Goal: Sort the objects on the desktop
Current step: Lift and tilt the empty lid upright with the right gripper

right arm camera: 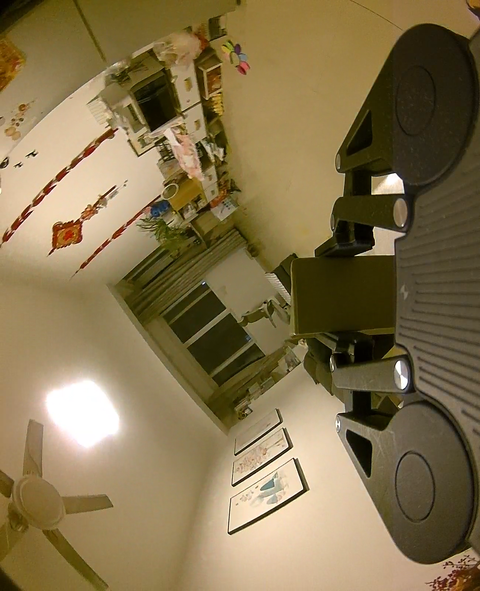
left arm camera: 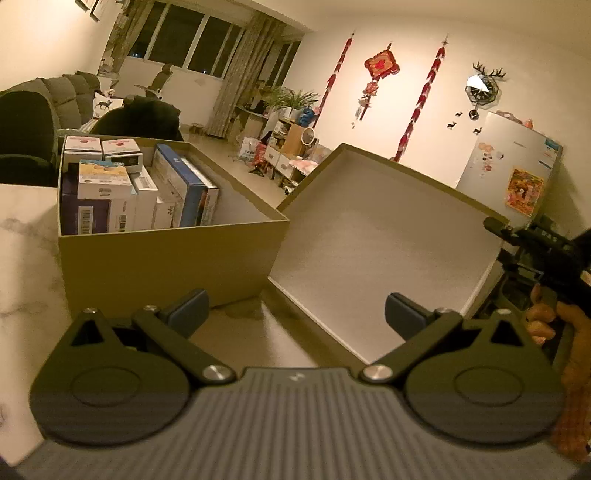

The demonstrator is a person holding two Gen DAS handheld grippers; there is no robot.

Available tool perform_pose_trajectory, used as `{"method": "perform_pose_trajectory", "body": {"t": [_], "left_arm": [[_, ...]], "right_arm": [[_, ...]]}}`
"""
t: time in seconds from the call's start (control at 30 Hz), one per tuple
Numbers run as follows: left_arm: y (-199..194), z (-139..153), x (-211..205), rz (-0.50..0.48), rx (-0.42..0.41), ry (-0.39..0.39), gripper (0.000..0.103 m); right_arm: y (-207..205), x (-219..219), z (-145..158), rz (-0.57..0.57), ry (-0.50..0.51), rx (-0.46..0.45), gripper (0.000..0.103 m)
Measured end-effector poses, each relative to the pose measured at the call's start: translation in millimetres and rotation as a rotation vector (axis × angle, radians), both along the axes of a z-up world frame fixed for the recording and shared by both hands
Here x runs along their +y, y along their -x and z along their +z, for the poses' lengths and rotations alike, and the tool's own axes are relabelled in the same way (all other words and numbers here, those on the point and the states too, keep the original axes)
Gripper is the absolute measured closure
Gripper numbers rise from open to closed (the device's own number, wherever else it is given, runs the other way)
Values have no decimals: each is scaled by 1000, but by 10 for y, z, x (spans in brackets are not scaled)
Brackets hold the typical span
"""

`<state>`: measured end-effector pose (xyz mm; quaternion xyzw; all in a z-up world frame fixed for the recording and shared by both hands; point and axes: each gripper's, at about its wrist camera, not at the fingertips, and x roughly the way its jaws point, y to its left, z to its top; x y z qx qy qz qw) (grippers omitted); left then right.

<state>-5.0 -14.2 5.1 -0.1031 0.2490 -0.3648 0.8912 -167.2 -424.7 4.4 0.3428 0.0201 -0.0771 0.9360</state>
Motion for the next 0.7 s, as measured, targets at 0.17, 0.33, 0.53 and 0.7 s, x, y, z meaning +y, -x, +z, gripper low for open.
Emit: {"method": "perform_pose_trajectory", "body": {"t": [0.17,0.33,0.53,0.7], "left_arm": [[77,38,-26,-14,-9,17,0],[165,95,-75,-32,-27,31,0],[287,142,-124,-57,-41,51,0],[409,179,-153,-69,-54,66,0]], "right_arm": [[216,56,83,2,43,-20,61],[429,89,159,21,76,-42,61],[668,127,218,31,127,-61,61],[838,185,251,67,171,-79,60]]}}
